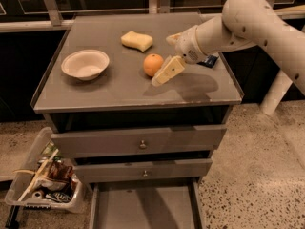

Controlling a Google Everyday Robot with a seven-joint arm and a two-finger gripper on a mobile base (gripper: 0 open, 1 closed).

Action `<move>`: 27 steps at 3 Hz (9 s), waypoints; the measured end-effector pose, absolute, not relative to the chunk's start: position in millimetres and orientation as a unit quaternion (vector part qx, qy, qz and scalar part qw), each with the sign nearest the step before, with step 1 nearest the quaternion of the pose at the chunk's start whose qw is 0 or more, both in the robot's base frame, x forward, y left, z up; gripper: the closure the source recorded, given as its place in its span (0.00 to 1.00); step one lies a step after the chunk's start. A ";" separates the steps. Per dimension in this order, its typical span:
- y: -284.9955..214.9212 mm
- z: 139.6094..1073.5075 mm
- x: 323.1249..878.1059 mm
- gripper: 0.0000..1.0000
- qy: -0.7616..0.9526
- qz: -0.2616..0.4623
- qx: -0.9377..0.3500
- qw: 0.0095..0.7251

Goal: Place orange into bottom drawer

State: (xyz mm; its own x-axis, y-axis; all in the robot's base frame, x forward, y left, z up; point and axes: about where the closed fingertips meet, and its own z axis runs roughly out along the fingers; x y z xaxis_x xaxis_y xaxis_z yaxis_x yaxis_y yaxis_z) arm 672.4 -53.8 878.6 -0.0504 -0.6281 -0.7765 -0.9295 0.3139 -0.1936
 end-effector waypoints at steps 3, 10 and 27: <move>-47.9 851.4 693.5 0.18 0.721 0.185 -0.539 0.394; -72.8 907.4 622.0 1.00 0.692 0.166 -0.574 0.406; -142.3 500.9 499.7 1.00 0.719 0.238 -0.526 0.388</move>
Offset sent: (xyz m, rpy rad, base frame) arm 0.0302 0.0004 -0.0394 -0.0095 0.0740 -0.0702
